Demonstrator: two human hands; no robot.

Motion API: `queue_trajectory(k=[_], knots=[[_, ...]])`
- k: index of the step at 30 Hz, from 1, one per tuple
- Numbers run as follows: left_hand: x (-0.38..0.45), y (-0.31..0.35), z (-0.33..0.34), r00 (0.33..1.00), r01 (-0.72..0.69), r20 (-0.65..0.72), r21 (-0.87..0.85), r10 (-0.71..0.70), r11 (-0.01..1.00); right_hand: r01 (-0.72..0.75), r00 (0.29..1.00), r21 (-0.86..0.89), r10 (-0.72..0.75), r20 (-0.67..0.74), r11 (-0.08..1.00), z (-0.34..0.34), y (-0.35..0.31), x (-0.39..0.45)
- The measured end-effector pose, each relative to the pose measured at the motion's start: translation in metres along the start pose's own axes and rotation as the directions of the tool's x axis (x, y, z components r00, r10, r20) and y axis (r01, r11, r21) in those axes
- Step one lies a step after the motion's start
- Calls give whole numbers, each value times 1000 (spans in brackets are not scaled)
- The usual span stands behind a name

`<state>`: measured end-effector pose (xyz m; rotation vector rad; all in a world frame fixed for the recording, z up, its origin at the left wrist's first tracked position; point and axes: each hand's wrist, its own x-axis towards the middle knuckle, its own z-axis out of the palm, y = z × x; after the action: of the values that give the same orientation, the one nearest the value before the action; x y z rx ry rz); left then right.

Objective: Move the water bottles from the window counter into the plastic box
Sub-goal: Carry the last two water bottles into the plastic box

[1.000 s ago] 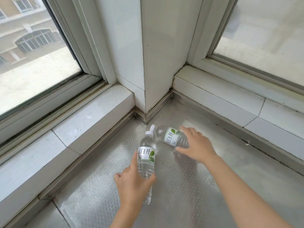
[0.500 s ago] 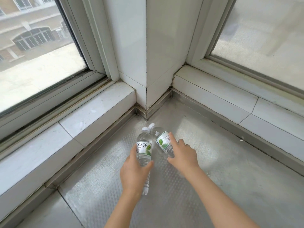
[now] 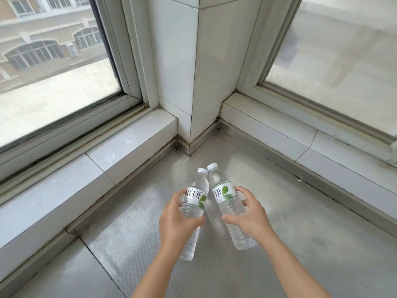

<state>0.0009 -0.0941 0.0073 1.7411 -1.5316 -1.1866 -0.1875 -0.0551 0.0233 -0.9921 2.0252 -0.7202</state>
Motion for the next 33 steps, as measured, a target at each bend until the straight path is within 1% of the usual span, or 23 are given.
queue_trajectory(k=[4,8,12,18,22,25,28,33], knots=[[-28,8,-16,1000,-25,-11,-91,24,996,75,997,131,-71,-39,989,-8,-8,-36],[-69,19,-38,991,-93,-105,-123,81,988,169,986,214,-164,-40,962,-15,-22,-78],[-114,31,-61,971,-152,-204,-114,127,982,264,964,270,-264,-37,926,-21,-33,-118],[-191,51,-97,919,-232,-352,-116,178,966,380,907,346,-418,40,858,-36,-48,-181],[-247,52,-115,877,-262,-445,-133,178,956,427,856,396,-505,113,813,-40,-53,-223],[-286,44,-128,823,-276,-540,-113,174,955,453,809,418,-560,177,787,-35,-58,-252],[-329,30,-144,748,-259,-648,-87,143,962,488,743,418,-616,262,766,-21,-65,-283],[-403,-3,-177,586,-166,-809,-68,43,984,499,597,461,-676,432,734,19,-78,-339]])
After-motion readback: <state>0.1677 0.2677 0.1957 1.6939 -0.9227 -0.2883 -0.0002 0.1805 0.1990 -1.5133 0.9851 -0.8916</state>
